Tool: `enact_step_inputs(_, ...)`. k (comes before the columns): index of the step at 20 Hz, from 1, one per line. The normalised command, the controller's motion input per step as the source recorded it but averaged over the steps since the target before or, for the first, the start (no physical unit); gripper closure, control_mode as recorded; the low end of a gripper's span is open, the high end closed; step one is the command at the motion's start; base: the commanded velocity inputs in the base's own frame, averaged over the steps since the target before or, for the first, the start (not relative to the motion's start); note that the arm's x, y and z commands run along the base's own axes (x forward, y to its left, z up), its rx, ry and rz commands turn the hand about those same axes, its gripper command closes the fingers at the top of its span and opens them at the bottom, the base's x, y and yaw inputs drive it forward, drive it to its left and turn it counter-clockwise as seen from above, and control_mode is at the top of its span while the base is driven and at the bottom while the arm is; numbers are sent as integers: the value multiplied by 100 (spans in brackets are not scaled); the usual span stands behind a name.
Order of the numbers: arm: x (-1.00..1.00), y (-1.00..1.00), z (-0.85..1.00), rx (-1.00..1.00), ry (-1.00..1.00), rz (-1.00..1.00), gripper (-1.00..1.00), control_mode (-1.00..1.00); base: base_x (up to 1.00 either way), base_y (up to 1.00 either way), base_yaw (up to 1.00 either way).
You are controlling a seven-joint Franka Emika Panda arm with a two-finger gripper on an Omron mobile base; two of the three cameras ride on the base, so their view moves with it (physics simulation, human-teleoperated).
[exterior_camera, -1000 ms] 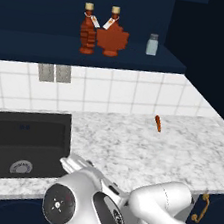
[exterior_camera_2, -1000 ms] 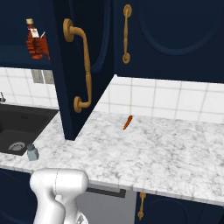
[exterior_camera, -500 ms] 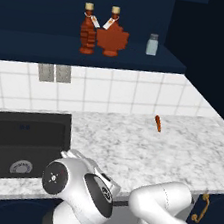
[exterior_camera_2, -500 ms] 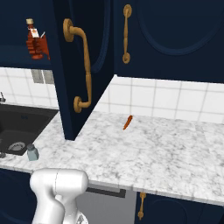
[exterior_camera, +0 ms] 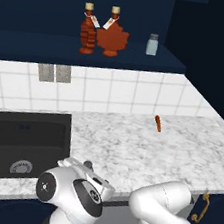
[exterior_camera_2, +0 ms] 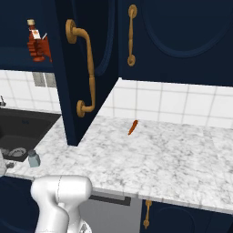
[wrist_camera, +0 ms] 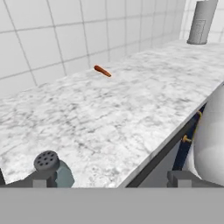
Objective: Put the shaker and condiment bottle from the counter next to their counterparts in the cabinet.
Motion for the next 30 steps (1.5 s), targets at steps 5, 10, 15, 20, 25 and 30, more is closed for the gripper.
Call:
enact_step_inputs(5, 41, 4, -12, -8, 7, 0, -100, -100, 0, 0, 0)
enact_step_inputs(10, 27, 26, -39, -15, 13, 0, -100, -100, 0, 0, 0)
enact_step_inputs(15, 1, 17, -24, -10, 1, -1, -100, -100, 0, 0, 0)
enact_step_inputs(20, 5, -3, 0, -1, 0, -2, -100, -100, 0, 0, 0)
enact_step_inputs(25, 21, 0, -13, 0, 0, 0, -100, -100, 0, 0, 0)
enact_step_inputs(30, 9, 0, -24, 0, 0, 0, -100, -100, 0, 0, 0)
